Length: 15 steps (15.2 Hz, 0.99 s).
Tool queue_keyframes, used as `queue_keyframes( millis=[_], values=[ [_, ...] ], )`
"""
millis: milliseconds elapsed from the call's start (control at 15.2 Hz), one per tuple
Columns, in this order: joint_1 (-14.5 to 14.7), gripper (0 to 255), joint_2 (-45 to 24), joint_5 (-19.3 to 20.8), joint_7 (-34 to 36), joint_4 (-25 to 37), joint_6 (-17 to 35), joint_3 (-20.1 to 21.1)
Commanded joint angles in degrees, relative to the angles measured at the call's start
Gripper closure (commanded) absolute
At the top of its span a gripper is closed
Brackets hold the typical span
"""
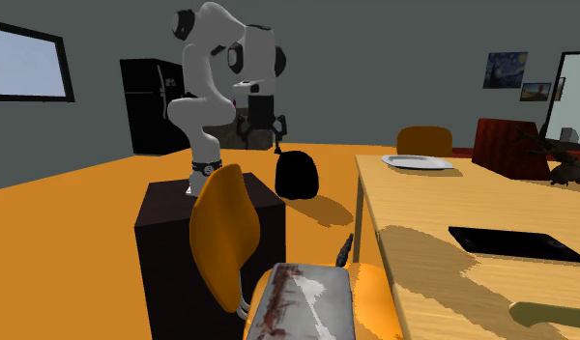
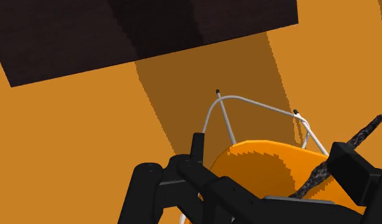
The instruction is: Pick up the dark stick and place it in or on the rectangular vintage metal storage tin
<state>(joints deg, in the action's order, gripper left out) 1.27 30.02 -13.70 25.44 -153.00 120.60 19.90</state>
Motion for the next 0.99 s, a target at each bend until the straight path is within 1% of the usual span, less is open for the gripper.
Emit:
queue_keyframes(
  millis=[0,132,264,462,594,726,792,924],
  values=[
    [-0.52,0,-4.37,-0.56,3.69,0.52,4.76,2.28],
    [-1.12,0,-8.97,-0.48,7.60,1.29,9.32,4.61],
    [-1.99,0,-13.91,0.43,11.88,2.46,13.76,6.89],
    [-3.62,0,-21.88,3.93,19.40,4.92,20.01,9.94],
    [-4.58,0,-27.51,8.04,25.42,7.02,23.70,11.36],
    [-4.81,0,-33.27,13.46,32.21,9.52,26.80,11.69],
    [-4.53,0,-36.13,16.44,35.73,10.93,28.09,11.36],
    [-2.77,0,-41.62,22.09,42.47,14.07,30.17,9.47]
  ],
)
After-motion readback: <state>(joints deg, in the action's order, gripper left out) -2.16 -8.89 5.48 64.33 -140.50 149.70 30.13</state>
